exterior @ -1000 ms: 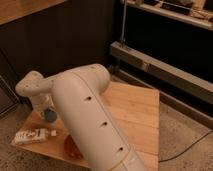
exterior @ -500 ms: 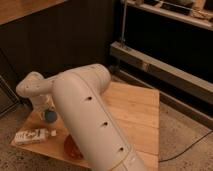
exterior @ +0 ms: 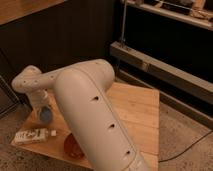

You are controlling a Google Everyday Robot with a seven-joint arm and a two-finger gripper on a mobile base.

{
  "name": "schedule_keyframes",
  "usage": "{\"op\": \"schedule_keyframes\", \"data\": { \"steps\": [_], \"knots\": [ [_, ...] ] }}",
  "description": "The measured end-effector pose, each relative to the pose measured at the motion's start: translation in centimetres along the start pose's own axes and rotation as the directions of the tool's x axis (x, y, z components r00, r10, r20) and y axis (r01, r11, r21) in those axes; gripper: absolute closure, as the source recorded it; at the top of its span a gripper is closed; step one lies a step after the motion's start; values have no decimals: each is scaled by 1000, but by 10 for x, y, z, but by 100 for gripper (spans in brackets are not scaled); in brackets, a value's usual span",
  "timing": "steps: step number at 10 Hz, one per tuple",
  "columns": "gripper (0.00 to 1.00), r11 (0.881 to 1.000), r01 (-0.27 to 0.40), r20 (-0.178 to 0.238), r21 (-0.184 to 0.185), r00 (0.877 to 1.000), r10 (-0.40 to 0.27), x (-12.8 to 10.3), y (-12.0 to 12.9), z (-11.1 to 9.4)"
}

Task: Place the ceramic cup over the eraser

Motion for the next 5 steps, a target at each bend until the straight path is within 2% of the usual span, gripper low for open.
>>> {"op": "schedule_keyframes", "data": {
  "steps": [5],
  "knots": [
    [100, 997, -19, 32, 69, 999, 17, 0, -8, -42]
  ]
}}
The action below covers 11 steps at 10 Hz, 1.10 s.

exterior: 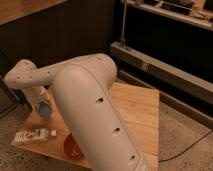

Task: Place the ceramic cup over the eraser

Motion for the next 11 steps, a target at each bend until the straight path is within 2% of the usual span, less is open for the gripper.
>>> {"op": "schedule_keyframes", "data": {
  "steps": [3, 5, 9, 11],
  "knots": [
    [100, 1000, -23, 20, 17, 1000, 23, -2, -9, -22],
    [100, 999, -41, 29, 14, 999, 41, -2, -16, -31],
    [100, 995, -99, 39, 24, 994, 98, -3, -44, -51],
    [100, 988, -149, 45, 36, 988, 148, -4, -66, -57]
  ]
}}
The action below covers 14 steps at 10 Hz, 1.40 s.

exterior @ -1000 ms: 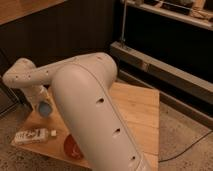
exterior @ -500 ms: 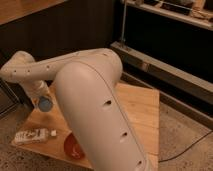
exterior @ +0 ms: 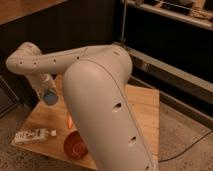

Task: Place the ceramic cup over the eraser

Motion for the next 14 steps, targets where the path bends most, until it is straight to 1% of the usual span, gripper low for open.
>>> {"op": "schedule_keyframes", "data": {
  "steps": [2, 3, 5, 8, 11, 14],
  "knots": [
    [100, 998, -57, 0, 10, 998, 57, -2, -23, -2],
    [100, 997, -70, 0, 13, 998, 70, -2, -29, -2],
    [100, 993, -117, 8, 22, 993, 117, -2, -51, -6],
    [100, 987, -158, 26, 29, 987, 157, -1, -72, -15],
    [100, 979, -198, 45, 38, 980, 196, 10, -96, -28],
    [100, 972, -231, 49, 49, 972, 229, 27, -116, -35]
  ]
}}
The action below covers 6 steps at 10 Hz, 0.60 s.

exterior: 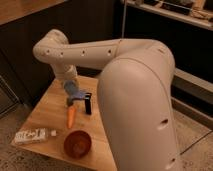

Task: Place the ceramic cup over the eraser

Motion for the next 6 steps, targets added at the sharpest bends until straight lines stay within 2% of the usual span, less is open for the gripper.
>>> {"op": "schedule_keyframes", "data": {
  "steps": [6],
  "knots": [
    [100, 999, -35, -14, 25, 999, 35, 24, -29, -2]
  ]
}}
